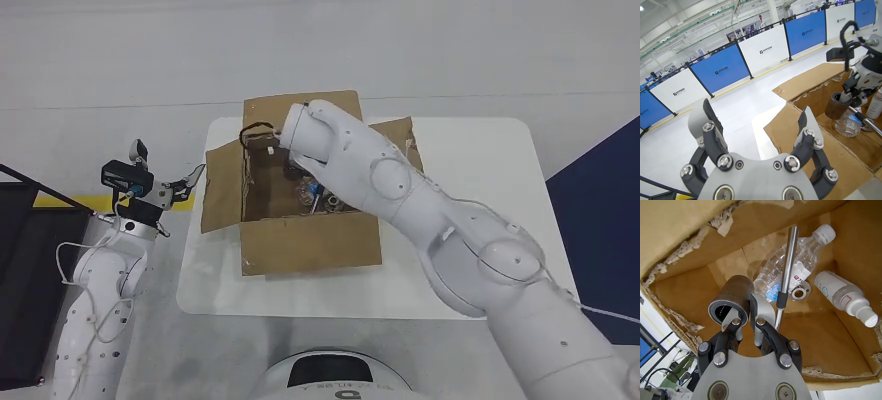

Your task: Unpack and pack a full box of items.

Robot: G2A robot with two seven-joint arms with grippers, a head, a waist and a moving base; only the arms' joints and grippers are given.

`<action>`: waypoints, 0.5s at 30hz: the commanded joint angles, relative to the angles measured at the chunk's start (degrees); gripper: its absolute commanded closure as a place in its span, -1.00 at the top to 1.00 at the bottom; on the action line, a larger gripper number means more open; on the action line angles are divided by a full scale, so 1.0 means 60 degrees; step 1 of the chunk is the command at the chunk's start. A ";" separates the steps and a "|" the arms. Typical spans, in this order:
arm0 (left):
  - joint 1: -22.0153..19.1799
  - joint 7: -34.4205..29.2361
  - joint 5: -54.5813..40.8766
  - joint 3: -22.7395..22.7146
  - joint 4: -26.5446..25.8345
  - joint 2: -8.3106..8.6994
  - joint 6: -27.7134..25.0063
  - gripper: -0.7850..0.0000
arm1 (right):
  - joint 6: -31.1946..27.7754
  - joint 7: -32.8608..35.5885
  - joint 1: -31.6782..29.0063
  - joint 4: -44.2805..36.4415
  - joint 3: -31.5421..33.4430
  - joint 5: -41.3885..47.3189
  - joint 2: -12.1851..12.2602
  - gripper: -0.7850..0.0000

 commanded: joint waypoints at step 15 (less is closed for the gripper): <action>0.0000 0.0000 0.0000 0.0000 0.0000 0.0000 0.0000 1.00 | 0.0000 -0.0034 0.0770 0.3242 -0.1190 0.1172 -0.1981 -1.00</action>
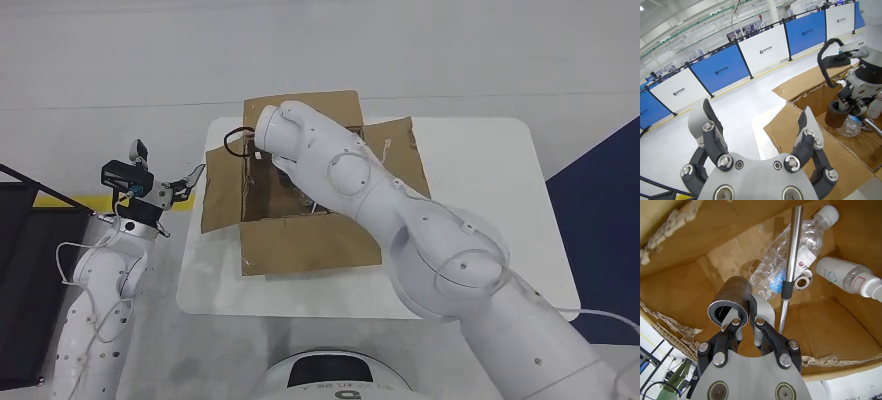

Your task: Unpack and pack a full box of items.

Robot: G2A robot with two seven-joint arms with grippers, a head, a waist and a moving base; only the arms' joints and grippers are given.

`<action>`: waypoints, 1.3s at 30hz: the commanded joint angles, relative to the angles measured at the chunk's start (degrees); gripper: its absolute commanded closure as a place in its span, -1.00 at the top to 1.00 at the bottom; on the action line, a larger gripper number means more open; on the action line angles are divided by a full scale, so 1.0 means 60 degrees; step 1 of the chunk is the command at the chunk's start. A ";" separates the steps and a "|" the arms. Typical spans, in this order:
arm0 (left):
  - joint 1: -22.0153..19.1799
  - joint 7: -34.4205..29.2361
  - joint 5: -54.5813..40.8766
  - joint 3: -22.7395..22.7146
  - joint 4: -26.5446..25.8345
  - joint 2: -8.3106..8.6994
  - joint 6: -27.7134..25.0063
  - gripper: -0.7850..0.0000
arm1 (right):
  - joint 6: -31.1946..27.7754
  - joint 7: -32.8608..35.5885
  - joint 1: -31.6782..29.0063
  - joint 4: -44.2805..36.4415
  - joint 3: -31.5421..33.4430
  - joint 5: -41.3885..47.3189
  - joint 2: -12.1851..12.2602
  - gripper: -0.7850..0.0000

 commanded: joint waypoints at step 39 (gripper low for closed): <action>0.0000 0.0000 0.0000 0.0000 0.0000 0.0000 0.0000 1.00 | -0.2232 -0.3991 0.0786 0.2033 0.2776 0.2488 -0.0023 0.33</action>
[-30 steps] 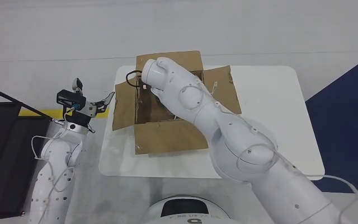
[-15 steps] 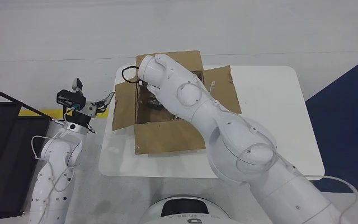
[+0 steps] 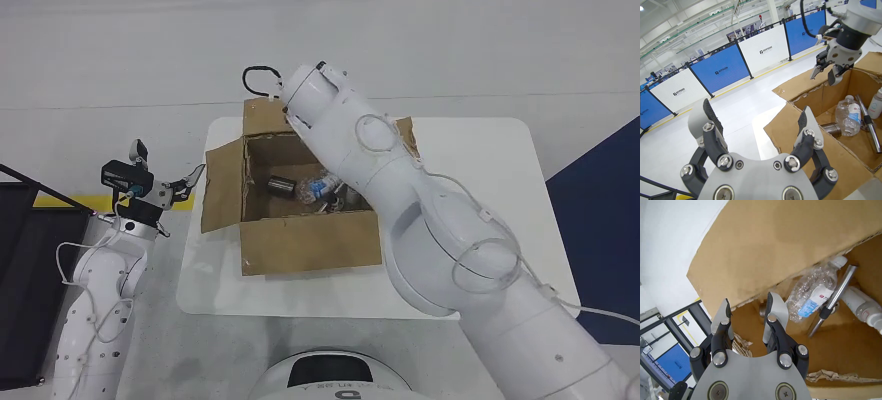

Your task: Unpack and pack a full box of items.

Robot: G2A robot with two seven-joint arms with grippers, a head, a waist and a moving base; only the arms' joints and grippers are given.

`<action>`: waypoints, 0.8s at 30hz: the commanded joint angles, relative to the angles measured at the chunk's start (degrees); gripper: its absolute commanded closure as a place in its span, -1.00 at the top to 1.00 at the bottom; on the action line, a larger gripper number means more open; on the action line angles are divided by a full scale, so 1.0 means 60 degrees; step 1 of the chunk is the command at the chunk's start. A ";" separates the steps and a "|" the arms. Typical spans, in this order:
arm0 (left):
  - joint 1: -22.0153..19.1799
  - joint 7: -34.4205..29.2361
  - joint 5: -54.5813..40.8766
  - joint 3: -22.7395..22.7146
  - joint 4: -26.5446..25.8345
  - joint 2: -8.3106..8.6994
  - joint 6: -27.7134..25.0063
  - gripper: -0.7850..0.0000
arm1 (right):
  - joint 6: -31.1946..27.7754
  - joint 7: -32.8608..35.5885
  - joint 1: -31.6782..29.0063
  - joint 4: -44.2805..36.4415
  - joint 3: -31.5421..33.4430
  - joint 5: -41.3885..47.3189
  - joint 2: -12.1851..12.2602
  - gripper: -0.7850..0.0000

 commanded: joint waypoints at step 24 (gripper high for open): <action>0.0001 -0.0032 -0.0017 0.0017 -0.0004 -0.0004 0.0024 1.00 | -0.4098 0.0589 0.0239 0.1398 0.1254 0.1506 0.0788 1.00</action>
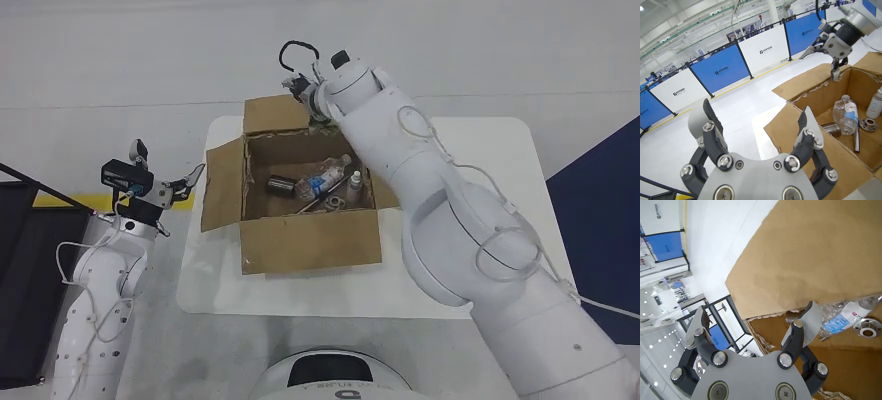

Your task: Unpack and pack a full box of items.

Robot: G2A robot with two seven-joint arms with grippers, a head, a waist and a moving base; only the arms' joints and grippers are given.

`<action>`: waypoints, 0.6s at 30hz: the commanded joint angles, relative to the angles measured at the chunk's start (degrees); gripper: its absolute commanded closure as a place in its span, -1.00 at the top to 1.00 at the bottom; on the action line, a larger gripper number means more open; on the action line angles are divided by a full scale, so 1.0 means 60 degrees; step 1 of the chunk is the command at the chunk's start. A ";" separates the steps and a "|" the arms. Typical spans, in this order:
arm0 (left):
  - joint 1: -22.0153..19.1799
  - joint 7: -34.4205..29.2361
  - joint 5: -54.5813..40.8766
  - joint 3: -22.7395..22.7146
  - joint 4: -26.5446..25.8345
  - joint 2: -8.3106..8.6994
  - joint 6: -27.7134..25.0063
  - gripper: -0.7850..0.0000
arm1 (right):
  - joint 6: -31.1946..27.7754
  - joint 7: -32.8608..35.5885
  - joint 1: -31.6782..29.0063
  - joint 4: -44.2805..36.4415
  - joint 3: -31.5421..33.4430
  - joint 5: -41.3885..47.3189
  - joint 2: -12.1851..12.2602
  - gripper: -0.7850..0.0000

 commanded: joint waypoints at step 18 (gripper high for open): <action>-0.0236 -0.0275 0.0042 0.0125 0.0163 -0.0015 0.0155 1.00 | -0.2213 0.0472 -0.0075 0.0091 0.0746 0.1294 0.1177 1.00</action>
